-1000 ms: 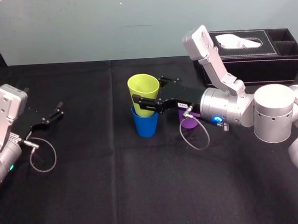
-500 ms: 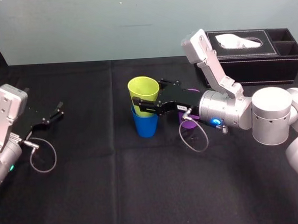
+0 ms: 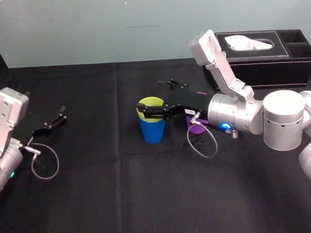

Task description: Stack the three plastic cups sequentially using one hand.

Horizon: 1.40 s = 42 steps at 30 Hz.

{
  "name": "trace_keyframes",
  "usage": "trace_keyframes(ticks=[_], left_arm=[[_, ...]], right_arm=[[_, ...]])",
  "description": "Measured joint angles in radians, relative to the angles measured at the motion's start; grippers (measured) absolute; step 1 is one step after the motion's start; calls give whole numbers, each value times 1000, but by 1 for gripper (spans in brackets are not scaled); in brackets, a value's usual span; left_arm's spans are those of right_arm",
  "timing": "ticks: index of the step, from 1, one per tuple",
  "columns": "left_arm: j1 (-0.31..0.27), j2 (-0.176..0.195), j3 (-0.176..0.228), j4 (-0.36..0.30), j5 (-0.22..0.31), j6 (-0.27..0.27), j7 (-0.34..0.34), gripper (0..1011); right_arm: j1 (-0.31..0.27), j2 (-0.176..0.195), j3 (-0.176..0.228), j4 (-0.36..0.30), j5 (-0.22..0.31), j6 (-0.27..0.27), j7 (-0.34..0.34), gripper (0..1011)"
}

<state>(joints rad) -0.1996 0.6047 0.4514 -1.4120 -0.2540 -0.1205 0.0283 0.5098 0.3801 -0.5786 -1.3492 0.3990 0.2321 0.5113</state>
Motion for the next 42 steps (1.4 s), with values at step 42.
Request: trace_keyframes(ticks=[42], left_arm=[[0,0,0,0,0,0,0,1011]], right_arm=[[-511,94,219,-369,-119,-75,-338,1003]])
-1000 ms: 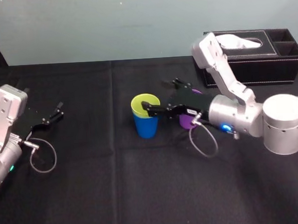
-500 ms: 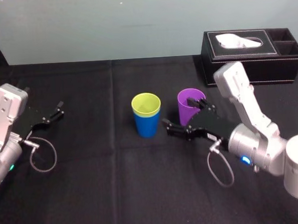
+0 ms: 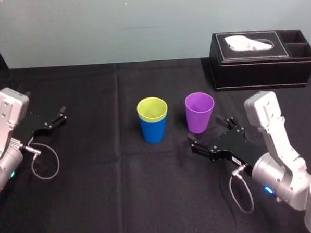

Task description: Stack the three plastic cups sequentially using one hand.

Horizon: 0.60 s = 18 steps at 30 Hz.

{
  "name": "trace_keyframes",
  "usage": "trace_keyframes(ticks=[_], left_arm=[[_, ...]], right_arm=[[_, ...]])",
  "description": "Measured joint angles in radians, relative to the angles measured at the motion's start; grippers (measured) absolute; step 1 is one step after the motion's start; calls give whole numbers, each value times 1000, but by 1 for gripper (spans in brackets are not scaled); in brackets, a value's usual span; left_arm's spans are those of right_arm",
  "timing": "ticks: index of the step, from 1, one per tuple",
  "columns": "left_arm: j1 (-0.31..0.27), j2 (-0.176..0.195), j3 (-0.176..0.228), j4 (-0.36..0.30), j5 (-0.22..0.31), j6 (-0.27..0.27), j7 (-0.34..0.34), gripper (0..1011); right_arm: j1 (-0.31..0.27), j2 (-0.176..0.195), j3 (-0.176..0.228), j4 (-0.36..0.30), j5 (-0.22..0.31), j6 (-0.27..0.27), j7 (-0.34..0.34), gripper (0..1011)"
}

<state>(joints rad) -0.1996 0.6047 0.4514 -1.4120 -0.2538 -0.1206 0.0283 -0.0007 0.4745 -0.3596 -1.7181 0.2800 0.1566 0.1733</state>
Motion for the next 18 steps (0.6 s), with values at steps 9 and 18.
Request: trace_keyframes(ticks=[9,18], left_arm=[[0,0,0,0,0,0,0,1011],[0,0,0,0,0,0,0,1011]], right_arm=[[-47,-35,33,48,-29,-122,-11,1003],[-55,-66,58,87,-44,-175,-7,1003]])
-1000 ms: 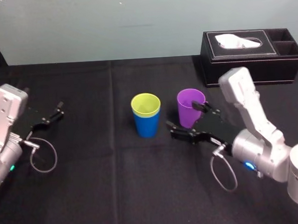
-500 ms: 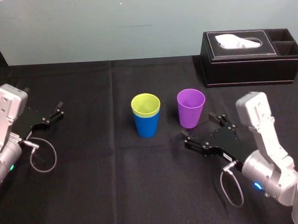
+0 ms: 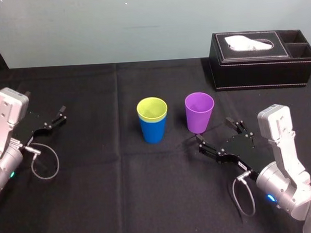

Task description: Stack the three plastic cups sequentially using one hand.

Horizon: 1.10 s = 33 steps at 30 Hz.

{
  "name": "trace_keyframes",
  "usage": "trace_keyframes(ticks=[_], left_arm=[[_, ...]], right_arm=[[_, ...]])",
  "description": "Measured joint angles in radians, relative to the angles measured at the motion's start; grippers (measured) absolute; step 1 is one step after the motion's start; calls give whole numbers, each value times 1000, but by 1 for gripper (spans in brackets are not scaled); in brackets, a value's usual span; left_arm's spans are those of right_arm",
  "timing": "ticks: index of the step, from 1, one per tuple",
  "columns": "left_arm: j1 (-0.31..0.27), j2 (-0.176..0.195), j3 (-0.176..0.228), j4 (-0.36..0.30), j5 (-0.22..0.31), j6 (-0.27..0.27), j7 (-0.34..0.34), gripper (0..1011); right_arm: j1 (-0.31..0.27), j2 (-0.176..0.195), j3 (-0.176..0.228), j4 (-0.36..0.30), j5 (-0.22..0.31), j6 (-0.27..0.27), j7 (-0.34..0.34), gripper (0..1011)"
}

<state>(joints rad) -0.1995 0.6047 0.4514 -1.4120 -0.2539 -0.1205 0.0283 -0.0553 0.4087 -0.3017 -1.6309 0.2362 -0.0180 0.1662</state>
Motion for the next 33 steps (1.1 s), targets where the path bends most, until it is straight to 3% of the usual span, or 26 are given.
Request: trace_keyframes(ticks=[17,33], left_arm=[[0,0,0,0,0,0,0,1011],[0,0,0,0,0,0,0,1011]], right_arm=[[70,-81,34,97,3,25,43,1003],[177,-119,53,213,6,57,114,1003]])
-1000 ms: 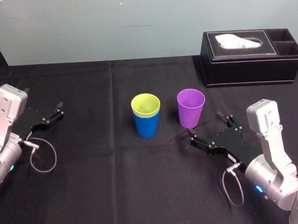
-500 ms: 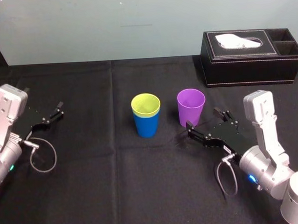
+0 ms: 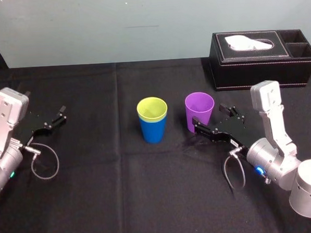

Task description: Stack the three plastic cups sequentially using one hand.

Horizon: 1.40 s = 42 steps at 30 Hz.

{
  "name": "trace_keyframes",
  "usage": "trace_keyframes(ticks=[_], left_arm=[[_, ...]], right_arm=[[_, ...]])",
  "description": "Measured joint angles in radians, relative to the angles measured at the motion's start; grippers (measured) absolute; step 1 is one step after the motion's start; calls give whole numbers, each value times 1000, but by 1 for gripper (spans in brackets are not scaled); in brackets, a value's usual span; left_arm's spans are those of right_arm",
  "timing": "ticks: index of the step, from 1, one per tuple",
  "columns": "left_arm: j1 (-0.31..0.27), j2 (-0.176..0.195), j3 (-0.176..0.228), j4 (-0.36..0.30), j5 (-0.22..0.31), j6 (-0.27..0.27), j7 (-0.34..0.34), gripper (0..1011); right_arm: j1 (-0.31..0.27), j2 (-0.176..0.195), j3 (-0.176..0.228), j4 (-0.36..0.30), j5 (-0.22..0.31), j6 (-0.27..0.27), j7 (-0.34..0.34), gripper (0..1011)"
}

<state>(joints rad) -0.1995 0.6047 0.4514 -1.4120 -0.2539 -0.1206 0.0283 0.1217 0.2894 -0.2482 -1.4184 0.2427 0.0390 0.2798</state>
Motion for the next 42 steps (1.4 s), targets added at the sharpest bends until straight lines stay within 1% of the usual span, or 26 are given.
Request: trace_keyframes(ticks=[8,18,27,33,42], left_arm=[[0,0,0,0,0,0,0,1012],[0,0,0,0,0,0,0,1011],[0,0,0,0,0,0,0,1011],[0,0,0,0,0,0,0,1011],[0,0,0,0,0,0,0,1011]], right_arm=[[31,-11,-4,43,11,-1,27,1003],[57,-22,-17,79,17,-5,39,1003],[109,-46,-34,150,12,-32,43,1003],[132,-54,-41,178,9,-40,50,1003],[132,-54,-41,179,9,-41,51,997]])
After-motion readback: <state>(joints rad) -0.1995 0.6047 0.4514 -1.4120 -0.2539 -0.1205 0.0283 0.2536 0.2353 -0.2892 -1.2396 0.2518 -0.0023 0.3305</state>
